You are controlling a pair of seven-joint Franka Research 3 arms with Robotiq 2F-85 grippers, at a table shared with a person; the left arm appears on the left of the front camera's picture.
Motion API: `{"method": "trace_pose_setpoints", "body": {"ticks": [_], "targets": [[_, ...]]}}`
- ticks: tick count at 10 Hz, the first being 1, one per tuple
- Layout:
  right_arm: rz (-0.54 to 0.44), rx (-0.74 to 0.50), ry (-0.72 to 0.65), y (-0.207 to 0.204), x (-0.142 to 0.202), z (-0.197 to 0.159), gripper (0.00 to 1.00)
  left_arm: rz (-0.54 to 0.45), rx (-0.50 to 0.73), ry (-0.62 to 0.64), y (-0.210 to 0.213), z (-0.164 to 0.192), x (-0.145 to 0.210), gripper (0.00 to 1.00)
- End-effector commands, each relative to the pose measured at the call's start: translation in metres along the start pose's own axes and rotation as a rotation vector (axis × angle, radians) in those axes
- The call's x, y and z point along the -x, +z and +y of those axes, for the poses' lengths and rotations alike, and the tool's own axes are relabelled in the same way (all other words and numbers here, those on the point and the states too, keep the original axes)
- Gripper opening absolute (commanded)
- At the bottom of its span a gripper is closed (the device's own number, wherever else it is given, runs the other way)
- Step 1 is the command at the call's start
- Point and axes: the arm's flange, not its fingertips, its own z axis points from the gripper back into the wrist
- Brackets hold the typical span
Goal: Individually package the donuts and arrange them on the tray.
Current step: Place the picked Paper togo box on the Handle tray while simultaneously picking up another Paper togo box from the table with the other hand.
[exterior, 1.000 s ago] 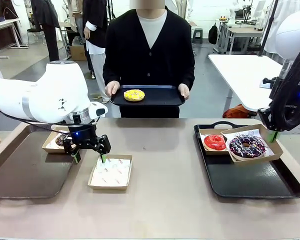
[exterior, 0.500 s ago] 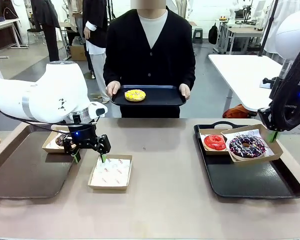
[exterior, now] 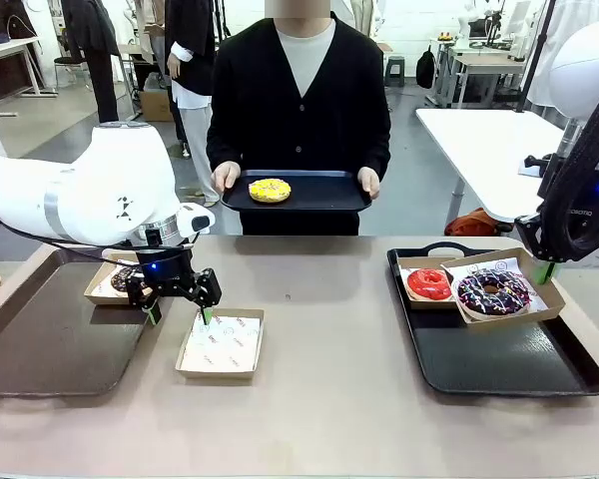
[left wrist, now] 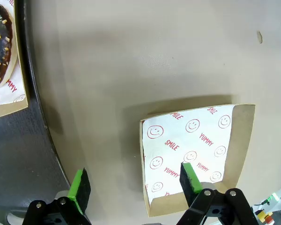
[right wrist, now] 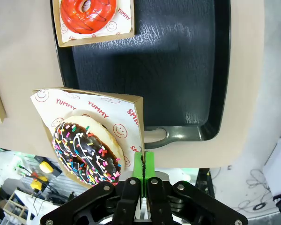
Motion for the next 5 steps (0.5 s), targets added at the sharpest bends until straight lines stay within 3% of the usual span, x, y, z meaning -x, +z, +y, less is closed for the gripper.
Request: {"method": "trace_pose_setpoints", "body": {"ticks": [1, 5], "targets": [[0.002, 0.012, 0.005, -0.003, 0.003, -0.004, 0.01, 0.0, 0.0, 0.0, 0.0, 0.0, 0.0, 1.0], [0.035, -0.032, 0.02, -0.023, 0.011, -0.026, 0.01, 0.003, 0.01, 0.002, -0.006, -0.002, 0.0, 1.0]]}}
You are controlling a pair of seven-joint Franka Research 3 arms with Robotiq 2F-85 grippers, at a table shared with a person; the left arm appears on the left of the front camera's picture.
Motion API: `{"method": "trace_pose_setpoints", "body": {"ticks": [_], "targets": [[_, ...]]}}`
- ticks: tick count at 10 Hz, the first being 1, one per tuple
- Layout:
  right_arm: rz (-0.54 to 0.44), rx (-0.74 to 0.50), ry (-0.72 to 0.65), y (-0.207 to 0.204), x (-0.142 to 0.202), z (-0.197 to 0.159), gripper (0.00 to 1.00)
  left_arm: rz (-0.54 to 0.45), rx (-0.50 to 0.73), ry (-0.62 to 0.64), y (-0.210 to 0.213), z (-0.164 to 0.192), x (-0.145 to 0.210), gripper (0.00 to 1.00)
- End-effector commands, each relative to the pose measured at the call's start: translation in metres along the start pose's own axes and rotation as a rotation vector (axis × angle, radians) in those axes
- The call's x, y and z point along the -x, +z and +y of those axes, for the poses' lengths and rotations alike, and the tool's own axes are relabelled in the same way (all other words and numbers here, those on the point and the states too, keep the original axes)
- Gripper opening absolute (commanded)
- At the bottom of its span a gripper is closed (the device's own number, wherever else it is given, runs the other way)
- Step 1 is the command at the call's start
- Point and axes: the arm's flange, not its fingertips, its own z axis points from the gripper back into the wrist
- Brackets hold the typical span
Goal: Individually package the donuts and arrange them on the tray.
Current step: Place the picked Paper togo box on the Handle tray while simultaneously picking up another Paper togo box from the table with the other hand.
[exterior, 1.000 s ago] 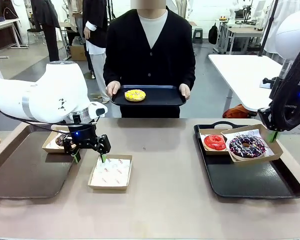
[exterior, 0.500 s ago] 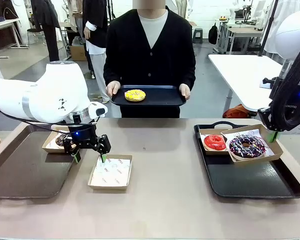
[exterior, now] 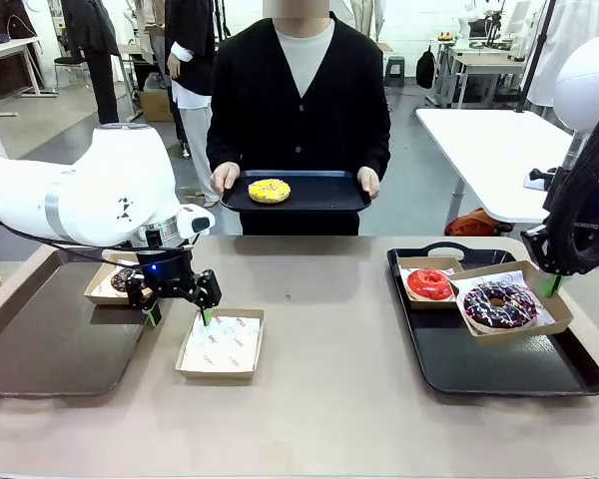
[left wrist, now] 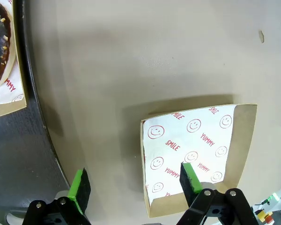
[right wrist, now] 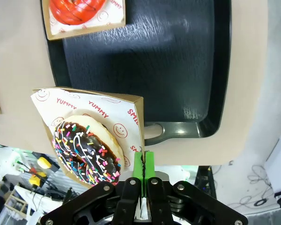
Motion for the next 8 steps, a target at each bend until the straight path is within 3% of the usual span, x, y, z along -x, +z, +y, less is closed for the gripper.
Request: {"method": "trace_pose_setpoints", "body": {"ticks": [1, 8], "targets": [[-0.008, -0.035, 0.023, -0.009, 0.006, -0.018, 0.01, -0.017, -0.006, -0.003, -0.004, -0.007, 0.002, 1.0], [-0.061, -0.059, -0.024, -0.041, -0.017, -0.049, 0.01, -0.004, -0.059, -0.001, -0.027, -0.023, -0.001, 1.0]]}}
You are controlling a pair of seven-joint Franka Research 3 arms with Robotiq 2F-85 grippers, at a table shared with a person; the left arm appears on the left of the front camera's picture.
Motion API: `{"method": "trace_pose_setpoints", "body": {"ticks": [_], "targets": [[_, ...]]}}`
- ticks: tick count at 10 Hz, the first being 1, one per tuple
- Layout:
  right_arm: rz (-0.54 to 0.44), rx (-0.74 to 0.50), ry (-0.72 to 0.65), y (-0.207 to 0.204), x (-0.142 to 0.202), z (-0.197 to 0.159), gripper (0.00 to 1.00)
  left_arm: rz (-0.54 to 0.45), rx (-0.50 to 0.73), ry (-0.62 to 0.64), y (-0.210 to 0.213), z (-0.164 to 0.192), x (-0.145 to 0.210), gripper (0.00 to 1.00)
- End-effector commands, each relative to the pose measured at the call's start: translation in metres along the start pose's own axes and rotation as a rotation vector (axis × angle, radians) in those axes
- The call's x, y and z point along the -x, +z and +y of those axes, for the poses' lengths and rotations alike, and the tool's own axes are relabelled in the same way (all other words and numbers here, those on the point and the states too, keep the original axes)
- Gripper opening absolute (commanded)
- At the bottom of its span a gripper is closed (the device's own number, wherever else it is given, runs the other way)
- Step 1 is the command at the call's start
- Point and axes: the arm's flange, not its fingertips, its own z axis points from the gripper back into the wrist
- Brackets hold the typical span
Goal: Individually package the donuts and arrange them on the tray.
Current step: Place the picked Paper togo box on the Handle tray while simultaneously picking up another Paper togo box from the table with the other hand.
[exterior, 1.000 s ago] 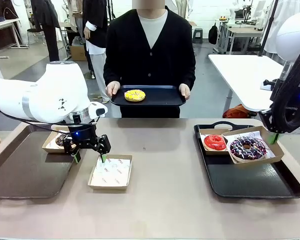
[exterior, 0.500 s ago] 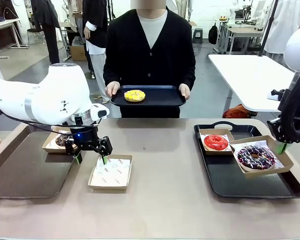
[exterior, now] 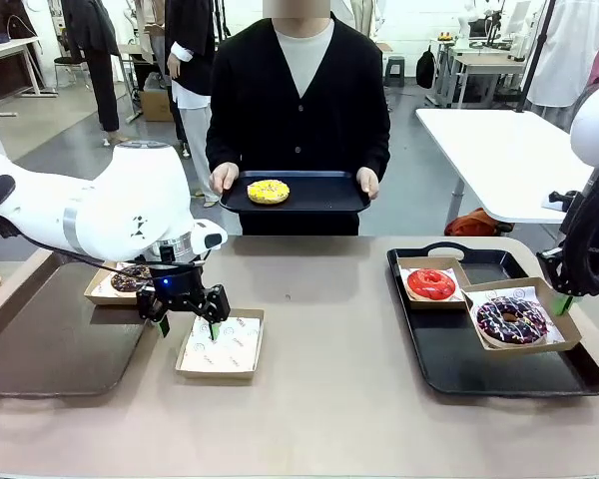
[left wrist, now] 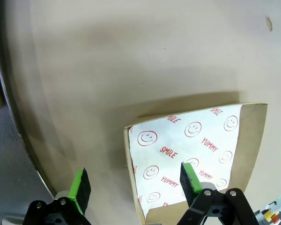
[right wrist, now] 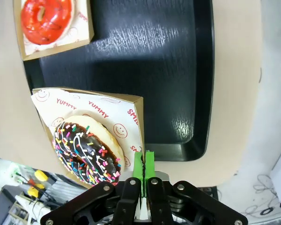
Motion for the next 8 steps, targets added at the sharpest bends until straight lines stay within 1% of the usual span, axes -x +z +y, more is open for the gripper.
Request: {"method": "trace_pose_setpoints", "body": {"ticks": [1, 3, 4, 5, 6, 7, 8], "targets": [[-0.011, -0.03, -0.003, -0.0074, -0.0071, -0.0073, 0.01, -0.021, -0.031, 0.031, -0.0023, -0.0075, -0.005, 1.0], [-0.009, -0.025, -0.001, -0.0079, -0.0117, -0.0107, 0.01, -0.045, -0.022, 0.039, -0.001, -0.007, -0.0039, 1.0], [0.005, -0.021, 0.019, -0.0101, -0.0123, -0.0124, 0.01, -0.043, -0.013, 0.039, 0.0, -0.0065, -0.0034, 0.4], [0.006, -0.025, 0.014, -0.0104, -0.0123, -0.0122, 0.0, -0.037, -0.011, 0.043, 0.0008, -0.0055, -0.0027, 0.4], [0.006, -0.028, 0.013, -0.0103, -0.0123, -0.0124, 0.0, -0.035, -0.011, 0.047, 0.0012, -0.0045, -0.0025, 0.0], [0.004, -0.029, 0.015, -0.0115, -0.0118, -0.0121, 0.0, -0.034, -0.009, 0.048, 0.0021, -0.0032, -0.0029, 0.36], [0.005, -0.03, 0.018, -0.0113, -0.0113, -0.0124, 0.0, -0.035, -0.009, 0.051, 0.0024, -0.0031, -0.0031, 0.0]]}}
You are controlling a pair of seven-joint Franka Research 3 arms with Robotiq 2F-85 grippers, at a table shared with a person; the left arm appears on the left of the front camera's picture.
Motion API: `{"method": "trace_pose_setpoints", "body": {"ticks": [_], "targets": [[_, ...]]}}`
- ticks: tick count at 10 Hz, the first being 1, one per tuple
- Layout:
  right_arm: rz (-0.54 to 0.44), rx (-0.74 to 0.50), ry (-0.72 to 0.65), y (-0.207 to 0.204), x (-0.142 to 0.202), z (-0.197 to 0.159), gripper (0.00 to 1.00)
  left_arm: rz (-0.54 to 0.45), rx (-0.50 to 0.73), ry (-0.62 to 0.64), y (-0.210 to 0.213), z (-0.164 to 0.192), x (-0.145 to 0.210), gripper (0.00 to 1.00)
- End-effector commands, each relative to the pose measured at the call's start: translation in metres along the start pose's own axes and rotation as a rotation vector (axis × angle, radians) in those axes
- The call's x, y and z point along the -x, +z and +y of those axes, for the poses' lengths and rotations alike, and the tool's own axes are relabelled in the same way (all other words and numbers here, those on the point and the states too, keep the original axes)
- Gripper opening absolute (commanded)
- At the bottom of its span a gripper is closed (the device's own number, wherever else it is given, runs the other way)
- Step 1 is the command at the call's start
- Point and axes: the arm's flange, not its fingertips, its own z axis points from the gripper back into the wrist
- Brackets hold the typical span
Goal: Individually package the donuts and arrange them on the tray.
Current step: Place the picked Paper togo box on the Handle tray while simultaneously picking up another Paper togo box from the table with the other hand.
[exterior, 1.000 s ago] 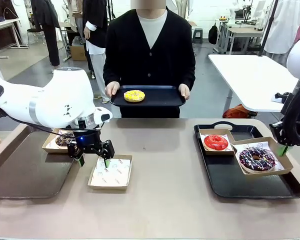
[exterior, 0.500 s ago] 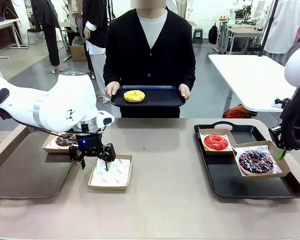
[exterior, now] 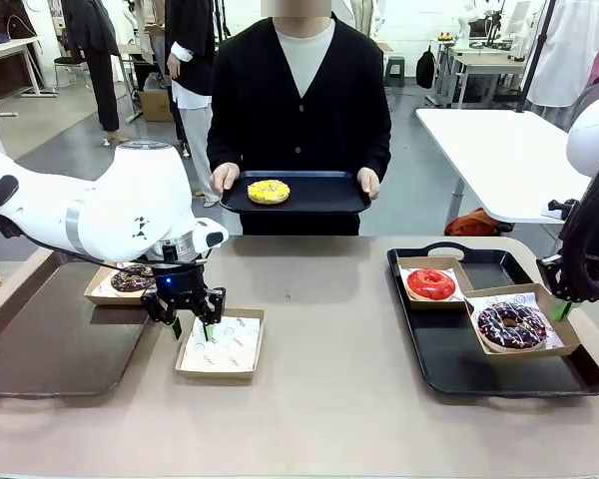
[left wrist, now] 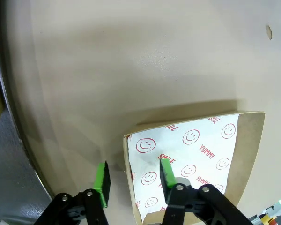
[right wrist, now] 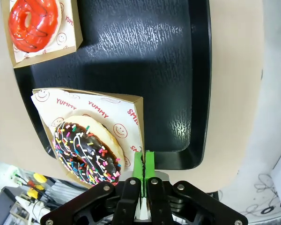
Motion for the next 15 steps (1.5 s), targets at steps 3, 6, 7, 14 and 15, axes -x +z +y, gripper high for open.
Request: {"method": "trace_pose_setpoints", "body": {"ticks": [3, 6, 7, 14, 15], "targets": [[0.001, -0.029, 0.018, 0.001, -0.003, -0.004, 0.0, -0.019, -0.01, 0.036, 0.003, 0.0, 0.001, 0.0], [0.03, -0.03, 0.002, -0.007, -0.008, -0.008, 0.0, -0.017, -0.01, 0.037, 0.004, 0.001, 0.0, 0.0], [0.043, -0.029, -0.004, -0.011, -0.011, -0.008, 0.0, -0.017, -0.01, 0.037, 0.004, 0.001, 0.0, 0.0], [0.043, 0.047, -0.045, -0.021, -0.017, -0.009, 0.0, -0.018, -0.01, 0.036, 0.005, 0.001, 0.001, 0.0], [0.044, 0.054, -0.05, -0.023, -0.018, -0.008, 0.0, -0.018, -0.009, 0.037, 0.005, 0.001, 0.001, 0.0]]}}
